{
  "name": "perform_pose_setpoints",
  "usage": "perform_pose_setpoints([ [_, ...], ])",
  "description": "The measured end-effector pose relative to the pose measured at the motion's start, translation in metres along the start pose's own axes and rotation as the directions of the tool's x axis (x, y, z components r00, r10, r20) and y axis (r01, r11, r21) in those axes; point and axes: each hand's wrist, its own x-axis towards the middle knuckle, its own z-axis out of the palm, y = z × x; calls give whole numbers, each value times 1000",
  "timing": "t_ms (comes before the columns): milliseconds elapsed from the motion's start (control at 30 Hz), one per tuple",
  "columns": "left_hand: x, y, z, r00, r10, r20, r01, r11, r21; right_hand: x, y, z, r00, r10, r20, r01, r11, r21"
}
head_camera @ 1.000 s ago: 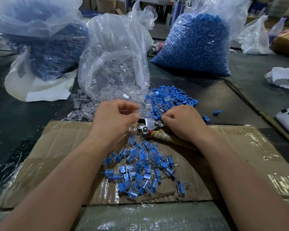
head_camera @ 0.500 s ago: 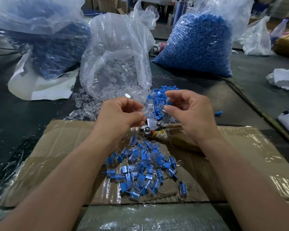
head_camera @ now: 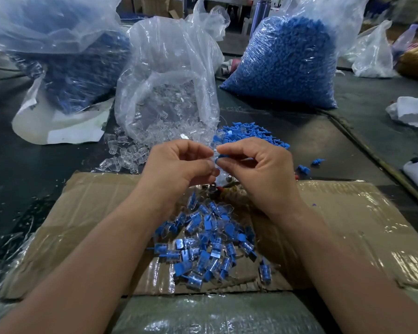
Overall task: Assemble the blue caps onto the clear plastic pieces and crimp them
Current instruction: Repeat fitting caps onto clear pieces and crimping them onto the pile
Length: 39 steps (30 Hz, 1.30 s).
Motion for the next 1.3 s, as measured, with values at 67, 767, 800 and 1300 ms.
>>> perform_pose_setpoints([
  [67,1,0,0,1000,-3,-21,3,1000,-16,0,1,-1,1000,-25,18,25,1000,-8],
  [767,-1,5,-5,998,-9,56,14,995,-98,0,-2,-4,983,69,169,-106,971,216],
  [800,-1,5,-5,998,-7,60,13,995,-99,0,-2,-4,983,69,170,-106,969,221],
  [1300,-2,4,-4,997,-50,56,52,998,-42,-3,-1,-2,988,10,157,-51,964,262],
])
